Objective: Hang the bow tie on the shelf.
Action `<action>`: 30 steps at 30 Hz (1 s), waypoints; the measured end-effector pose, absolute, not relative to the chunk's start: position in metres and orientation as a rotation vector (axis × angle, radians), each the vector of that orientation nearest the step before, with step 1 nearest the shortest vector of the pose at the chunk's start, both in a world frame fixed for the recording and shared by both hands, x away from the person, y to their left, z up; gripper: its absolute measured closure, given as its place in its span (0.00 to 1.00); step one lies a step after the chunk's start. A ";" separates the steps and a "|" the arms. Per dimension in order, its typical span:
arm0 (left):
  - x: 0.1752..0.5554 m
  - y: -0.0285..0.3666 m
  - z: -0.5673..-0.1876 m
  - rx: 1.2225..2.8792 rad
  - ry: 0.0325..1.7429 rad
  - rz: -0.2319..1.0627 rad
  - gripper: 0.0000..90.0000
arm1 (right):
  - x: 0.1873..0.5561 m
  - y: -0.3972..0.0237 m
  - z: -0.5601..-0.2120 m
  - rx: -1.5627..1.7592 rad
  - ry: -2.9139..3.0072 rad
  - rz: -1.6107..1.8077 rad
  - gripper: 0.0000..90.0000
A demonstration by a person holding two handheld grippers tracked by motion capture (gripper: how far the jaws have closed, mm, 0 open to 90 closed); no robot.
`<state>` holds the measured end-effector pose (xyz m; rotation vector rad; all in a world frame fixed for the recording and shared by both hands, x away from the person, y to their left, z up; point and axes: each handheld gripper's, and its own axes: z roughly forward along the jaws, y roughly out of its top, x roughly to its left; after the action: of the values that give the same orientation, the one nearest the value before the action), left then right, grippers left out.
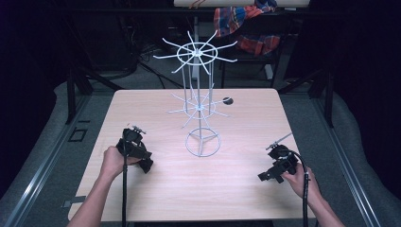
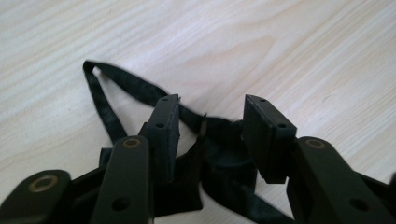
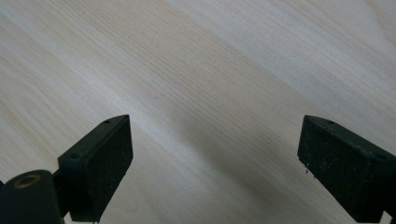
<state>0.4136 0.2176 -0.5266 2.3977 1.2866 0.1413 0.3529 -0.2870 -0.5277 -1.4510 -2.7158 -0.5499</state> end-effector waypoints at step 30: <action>0.408 0.217 -0.523 2.366 1.276 0.175 0.91 | 0.352 -0.289 -0.527 -1.462 -2.713 -0.548 0.12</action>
<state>0.4077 0.2168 -0.5227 2.3658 1.2759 0.1750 0.3523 -0.2887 -0.5266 -1.4617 -2.7128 -0.5476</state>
